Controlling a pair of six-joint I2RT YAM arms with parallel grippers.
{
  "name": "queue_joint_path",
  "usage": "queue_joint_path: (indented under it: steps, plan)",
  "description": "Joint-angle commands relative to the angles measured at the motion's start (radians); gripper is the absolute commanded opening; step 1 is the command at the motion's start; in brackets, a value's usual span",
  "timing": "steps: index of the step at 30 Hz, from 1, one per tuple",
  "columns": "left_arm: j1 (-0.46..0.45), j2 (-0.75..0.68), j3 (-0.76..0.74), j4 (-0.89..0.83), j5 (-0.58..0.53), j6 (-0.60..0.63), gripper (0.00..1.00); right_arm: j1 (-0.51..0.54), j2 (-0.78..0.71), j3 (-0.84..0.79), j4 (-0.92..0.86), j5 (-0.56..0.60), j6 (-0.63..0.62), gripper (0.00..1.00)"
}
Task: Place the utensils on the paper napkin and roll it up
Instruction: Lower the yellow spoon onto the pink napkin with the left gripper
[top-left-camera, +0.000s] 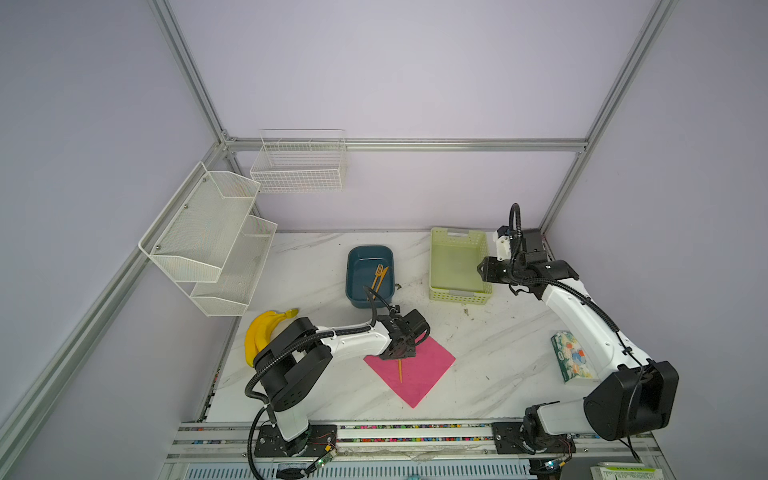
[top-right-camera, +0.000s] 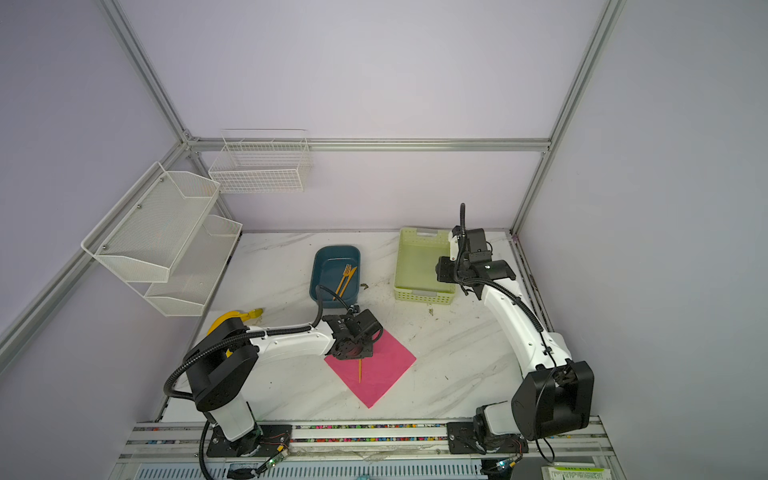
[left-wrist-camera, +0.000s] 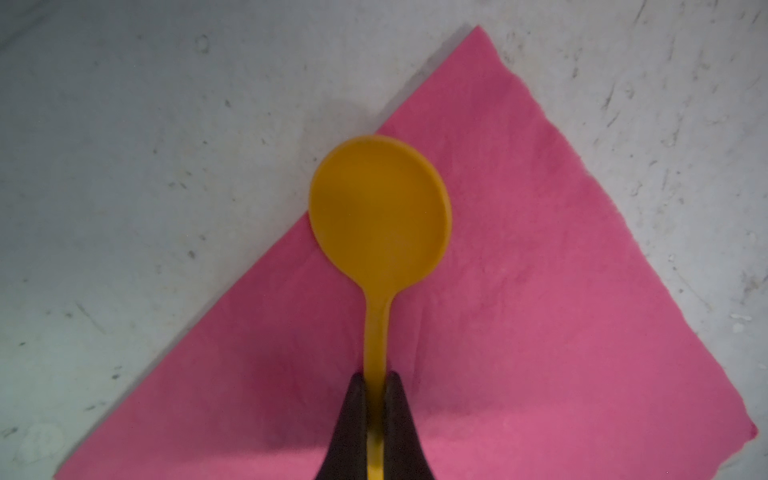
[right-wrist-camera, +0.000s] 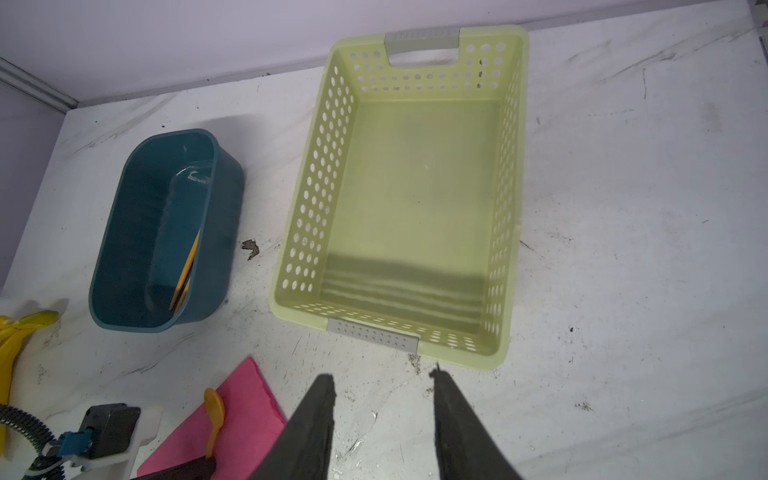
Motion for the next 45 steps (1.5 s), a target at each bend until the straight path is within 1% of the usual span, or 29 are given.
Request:
queue_joint_path:
  steps: [1, 12, 17, 31, 45]
  plan:
    - [0.015, 0.005, 0.066, -0.030, -0.031, 0.022, 0.00, 0.006, -0.003, 0.007, -0.029, 0.004, -0.018, 0.43]
    - [0.022, 0.009, 0.081, -0.037, -0.017, 0.033, 0.00, 0.005, -0.001, 0.010, -0.032, 0.008, -0.019, 0.43]
    - [0.023, -0.014, 0.093, -0.060, -0.038, 0.040, 0.00, 0.005, -0.002, 0.011, -0.034, 0.008, -0.020, 0.44]
    - [0.023, 0.008, 0.133, -0.077, -0.050, 0.066, 0.00, 0.005, -0.003, 0.012, -0.034, 0.009, -0.021, 0.44]
    - [0.038, 0.040, 0.133, -0.063, -0.017, 0.060, 0.00, 0.006, -0.003, 0.010, -0.035, 0.015, -0.022, 0.44]
